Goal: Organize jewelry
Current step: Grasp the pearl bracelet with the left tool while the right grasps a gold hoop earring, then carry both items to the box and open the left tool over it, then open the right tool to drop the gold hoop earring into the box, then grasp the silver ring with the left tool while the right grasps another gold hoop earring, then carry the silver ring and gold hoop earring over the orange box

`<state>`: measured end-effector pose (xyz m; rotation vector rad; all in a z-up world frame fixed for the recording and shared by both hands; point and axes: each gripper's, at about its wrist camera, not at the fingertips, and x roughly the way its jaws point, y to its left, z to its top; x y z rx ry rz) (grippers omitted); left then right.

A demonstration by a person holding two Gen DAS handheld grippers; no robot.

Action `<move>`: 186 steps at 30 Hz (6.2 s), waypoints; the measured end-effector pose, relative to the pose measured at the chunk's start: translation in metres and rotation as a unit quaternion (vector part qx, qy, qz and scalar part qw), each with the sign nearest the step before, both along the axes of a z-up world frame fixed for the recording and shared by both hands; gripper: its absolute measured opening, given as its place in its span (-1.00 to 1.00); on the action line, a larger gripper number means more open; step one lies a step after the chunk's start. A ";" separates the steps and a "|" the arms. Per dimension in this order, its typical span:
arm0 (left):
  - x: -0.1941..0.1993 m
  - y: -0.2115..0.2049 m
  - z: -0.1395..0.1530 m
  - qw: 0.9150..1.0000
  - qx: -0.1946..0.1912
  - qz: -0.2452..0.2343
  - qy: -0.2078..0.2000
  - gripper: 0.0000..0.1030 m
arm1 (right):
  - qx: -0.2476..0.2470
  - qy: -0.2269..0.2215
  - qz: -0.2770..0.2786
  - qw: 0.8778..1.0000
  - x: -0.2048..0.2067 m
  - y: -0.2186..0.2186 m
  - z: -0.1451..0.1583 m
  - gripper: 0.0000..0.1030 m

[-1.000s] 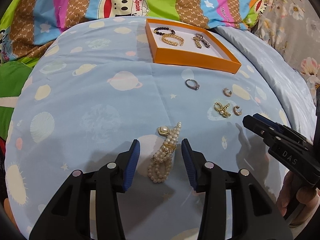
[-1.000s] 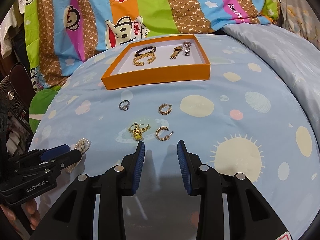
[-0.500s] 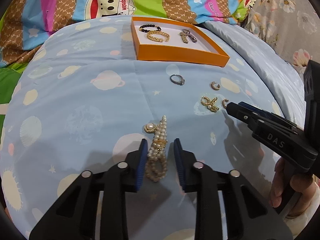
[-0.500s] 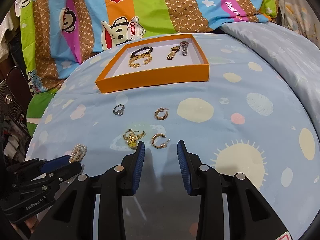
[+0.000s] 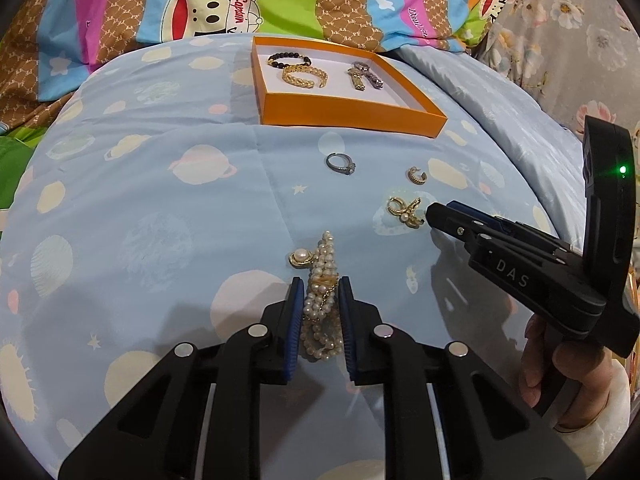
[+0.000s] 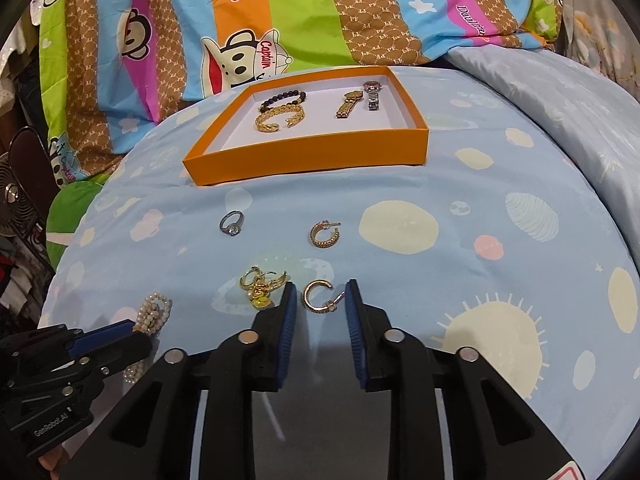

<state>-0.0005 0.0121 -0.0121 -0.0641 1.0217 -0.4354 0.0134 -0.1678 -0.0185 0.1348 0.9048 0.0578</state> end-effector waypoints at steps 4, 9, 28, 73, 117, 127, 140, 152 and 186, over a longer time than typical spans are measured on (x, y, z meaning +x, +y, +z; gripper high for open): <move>0.000 0.000 0.000 1.000 -0.003 0.000 0.000 -0.68 | -0.002 -0.005 0.001 1.000 -0.001 -0.001 0.001 -0.62; 0.001 0.002 0.007 1.000 -0.013 0.002 -0.002 -0.69 | 0.006 -0.014 -0.001 1.000 -0.004 -0.004 0.009 -0.62; 0.064 -0.015 0.092 0.992 -0.035 -0.003 -0.123 -0.71 | 0.014 -0.090 0.000 0.996 0.041 -0.027 0.074 -0.63; 0.193 -0.020 0.025 0.995 -0.017 0.066 -0.068 -0.35 | 0.010 -0.053 -0.025 0.998 0.154 -0.049 0.026 -0.57; 0.068 -0.012 0.013 0.998 -0.022 0.041 -0.029 -0.35 | 0.003 -0.005 0.006 1.000 0.037 0.002 -0.001 -0.54; 0.070 -0.027 0.004 0.999 -0.018 0.027 -0.021 -0.13 | 0.004 -0.008 0.003 1.000 0.035 -0.002 0.001 -0.70; 0.088 -0.049 -0.006 0.999 0.006 0.018 -0.029 -0.18 | 0.012 -0.019 -0.020 1.000 0.024 -0.022 0.010 -0.70; 0.085 -0.051 -0.007 0.999 0.012 0.007 -0.040 -0.59 | 0.019 -0.021 -0.020 0.999 0.025 -0.027 0.012 -0.70; 0.190 -0.098 0.018 0.997 -0.017 -0.039 -0.058 -0.59 | 0.019 -0.034 0.000 0.999 0.137 -0.044 0.026 -0.70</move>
